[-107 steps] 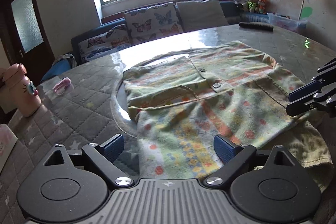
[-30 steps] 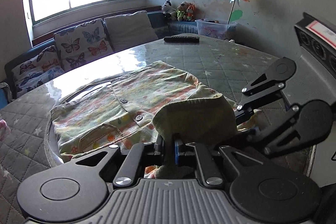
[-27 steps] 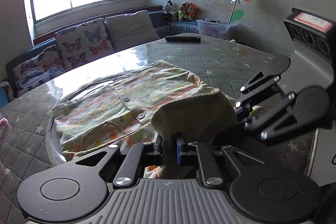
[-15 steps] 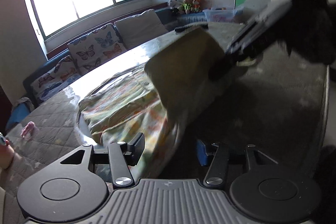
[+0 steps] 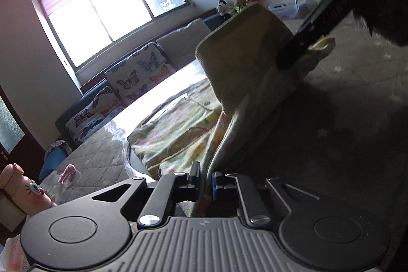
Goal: Fold clothes
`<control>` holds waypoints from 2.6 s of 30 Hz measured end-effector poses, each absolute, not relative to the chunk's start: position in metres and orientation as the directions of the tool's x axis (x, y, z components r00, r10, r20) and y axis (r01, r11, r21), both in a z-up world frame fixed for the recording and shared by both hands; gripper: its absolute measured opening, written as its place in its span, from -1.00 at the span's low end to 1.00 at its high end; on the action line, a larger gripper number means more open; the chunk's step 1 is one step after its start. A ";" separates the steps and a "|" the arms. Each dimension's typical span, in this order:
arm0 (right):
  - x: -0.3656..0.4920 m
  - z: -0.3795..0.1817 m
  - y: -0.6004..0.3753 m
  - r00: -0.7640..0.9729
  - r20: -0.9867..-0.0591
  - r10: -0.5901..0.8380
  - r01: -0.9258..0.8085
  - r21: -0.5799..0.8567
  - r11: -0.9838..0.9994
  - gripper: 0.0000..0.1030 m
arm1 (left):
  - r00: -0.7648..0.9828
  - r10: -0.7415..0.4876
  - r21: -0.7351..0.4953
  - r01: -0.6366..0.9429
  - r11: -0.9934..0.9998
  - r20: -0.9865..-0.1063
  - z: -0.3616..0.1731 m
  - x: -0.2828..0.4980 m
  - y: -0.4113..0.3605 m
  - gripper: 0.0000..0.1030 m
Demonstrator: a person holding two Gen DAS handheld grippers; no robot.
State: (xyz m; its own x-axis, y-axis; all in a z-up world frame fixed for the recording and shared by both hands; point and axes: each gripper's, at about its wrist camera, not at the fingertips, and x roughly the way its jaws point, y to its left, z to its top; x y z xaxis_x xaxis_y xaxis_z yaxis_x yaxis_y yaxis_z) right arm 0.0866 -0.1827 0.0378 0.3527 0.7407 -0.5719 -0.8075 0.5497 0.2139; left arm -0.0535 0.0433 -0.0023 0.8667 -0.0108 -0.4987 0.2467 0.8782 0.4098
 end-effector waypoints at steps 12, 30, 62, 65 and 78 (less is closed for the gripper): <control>0.029 0.074 -0.227 0.324 -0.518 0.791 -0.843 0.221 0.490 -0.84 | 0.860 -0.123 0.325 0.315 0.891 -0.495 0.054 -0.129 0.027 -0.85; 0.089 0.094 -0.180 0.303 -0.561 0.770 -0.853 0.200 0.481 -0.84 | 0.844 -0.116 0.134 0.215 0.967 -0.524 0.069 -0.062 0.072 -0.85; 0.165 -0.005 -0.169 0.444 -0.646 0.621 -0.710 0.169 0.684 -0.61 | 0.707 0.001 0.041 0.039 0.998 -0.707 0.003 0.074 0.128 -0.56; 0.171 -0.016 -0.178 0.463 -0.655 0.597 -0.672 0.179 0.718 -0.89 | 0.704 0.028 0.069 0.030 0.997 -0.710 0.001 0.075 0.128 -0.51; 0.195 -0.011 -0.191 0.529 -0.630 0.569 -0.553 0.252 0.794 -0.66 | 0.737 0.095 0.098 -0.040 0.994 -0.669 0.025 0.072 0.129 -0.47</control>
State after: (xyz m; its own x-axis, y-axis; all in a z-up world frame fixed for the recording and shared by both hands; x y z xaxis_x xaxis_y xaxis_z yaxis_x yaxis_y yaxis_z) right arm 0.1946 -0.1914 -0.0105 0.5292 0.5685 -0.6299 -0.5527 0.7942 0.2525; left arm 0.0719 0.1289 0.0254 0.7371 0.0951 -0.6691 -0.0397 0.9944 0.0976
